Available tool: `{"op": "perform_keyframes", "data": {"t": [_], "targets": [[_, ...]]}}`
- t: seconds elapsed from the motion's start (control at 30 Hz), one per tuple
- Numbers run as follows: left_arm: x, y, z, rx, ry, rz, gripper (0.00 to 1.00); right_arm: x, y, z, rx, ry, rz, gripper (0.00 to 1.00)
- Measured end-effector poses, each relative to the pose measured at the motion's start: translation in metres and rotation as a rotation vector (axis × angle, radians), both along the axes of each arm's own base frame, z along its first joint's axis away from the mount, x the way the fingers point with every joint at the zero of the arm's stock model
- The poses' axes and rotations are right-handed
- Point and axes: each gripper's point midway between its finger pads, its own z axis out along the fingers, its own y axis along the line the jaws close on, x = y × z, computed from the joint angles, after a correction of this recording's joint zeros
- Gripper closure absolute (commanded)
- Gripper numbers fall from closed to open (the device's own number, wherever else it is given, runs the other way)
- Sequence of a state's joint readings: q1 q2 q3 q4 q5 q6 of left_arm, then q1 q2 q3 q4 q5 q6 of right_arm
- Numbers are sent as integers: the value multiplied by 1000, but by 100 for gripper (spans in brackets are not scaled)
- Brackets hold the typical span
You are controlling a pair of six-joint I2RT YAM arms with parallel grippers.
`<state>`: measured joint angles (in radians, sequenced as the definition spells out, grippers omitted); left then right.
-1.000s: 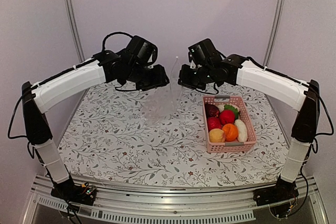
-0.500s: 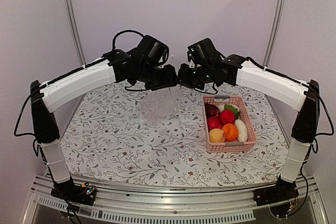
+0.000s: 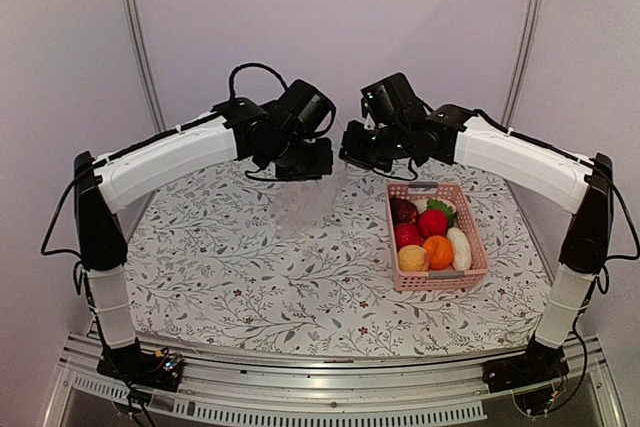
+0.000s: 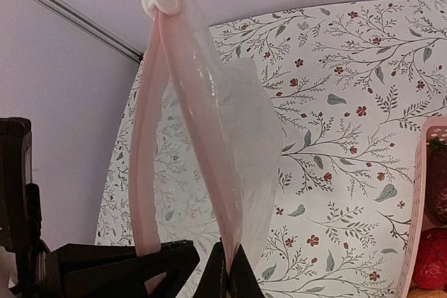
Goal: Place the food in the zip-top bag and seal the zipper
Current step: Open the zipper food storage bag at the center of the board.
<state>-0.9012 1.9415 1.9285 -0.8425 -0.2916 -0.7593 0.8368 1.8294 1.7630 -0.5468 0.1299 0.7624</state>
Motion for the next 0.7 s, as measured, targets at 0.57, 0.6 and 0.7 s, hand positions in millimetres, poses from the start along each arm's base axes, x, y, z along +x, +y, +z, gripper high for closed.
{"op": "perform_keyframes", "data": {"t": [0.57,0.6,0.7], "targets": [[-6,18,62,-32,-144,-44,100,-10,-29,-20,-38,126,64,70],[-7,18,60,-27,-143,-46,100,-13,-25,-17,-25,126,94,66],[-8,21,50,5,-130,-56,100,-25,-11,0,30,126,199,47]]}}
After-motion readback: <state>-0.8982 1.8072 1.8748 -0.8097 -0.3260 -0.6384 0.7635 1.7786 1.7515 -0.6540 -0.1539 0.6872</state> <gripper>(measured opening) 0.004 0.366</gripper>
